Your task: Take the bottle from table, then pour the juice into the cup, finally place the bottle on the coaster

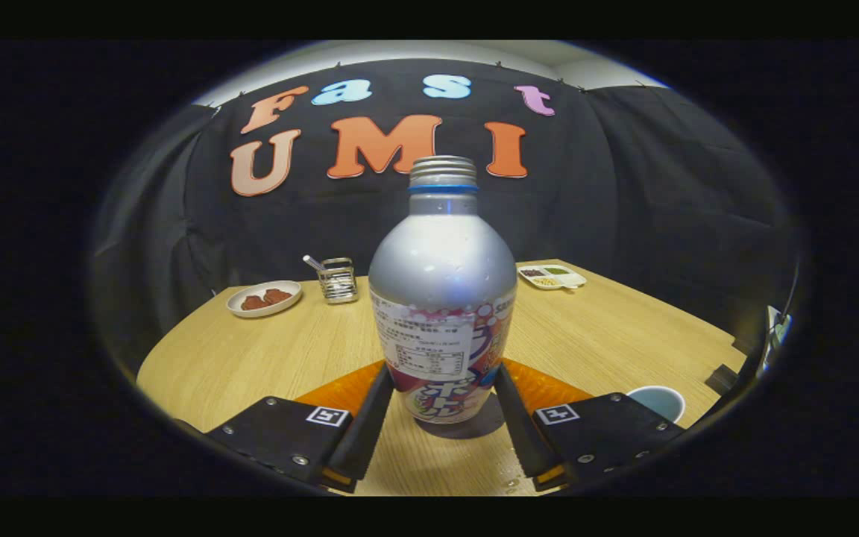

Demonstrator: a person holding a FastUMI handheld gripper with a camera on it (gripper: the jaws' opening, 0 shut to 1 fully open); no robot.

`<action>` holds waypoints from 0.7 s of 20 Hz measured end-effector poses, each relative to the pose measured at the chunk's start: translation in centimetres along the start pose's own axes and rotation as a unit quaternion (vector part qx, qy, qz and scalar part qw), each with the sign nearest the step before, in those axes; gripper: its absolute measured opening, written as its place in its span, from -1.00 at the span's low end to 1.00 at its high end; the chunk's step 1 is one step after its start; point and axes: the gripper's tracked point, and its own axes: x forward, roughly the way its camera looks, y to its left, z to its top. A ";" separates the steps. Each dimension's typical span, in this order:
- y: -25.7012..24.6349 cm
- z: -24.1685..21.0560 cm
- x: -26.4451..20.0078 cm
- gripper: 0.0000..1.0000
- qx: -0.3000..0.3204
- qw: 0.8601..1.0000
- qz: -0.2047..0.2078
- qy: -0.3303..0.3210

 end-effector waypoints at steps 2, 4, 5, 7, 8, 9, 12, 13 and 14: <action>-0.3 -1.0 1.0 0.52 -0.007 1.000 -0.009 0.006; -0.7 -2.1 2.2 0.52 -0.026 0.999 -0.016 0.014; -0.5 -2.3 2.6 0.51 -0.030 0.999 -0.016 0.015; 0.0 -2.7 3.1 0.52 -0.024 0.999 -0.010 0.019; -0.2 -3.1 3.2 0.52 -0.022 0.999 -0.012 0.023; -0.3 -3.3 3.3 0.52 -0.022 0.999 -0.015 0.025; -0.5 -3.9 3.6 0.52 -0.025 0.999 -0.019 0.029; -0.5 -4.1 3.6 0.54 -0.023 0.999 -0.016 0.034; -0.4 -4.3 3.6 0.55 -0.019 0.999 -0.015 0.036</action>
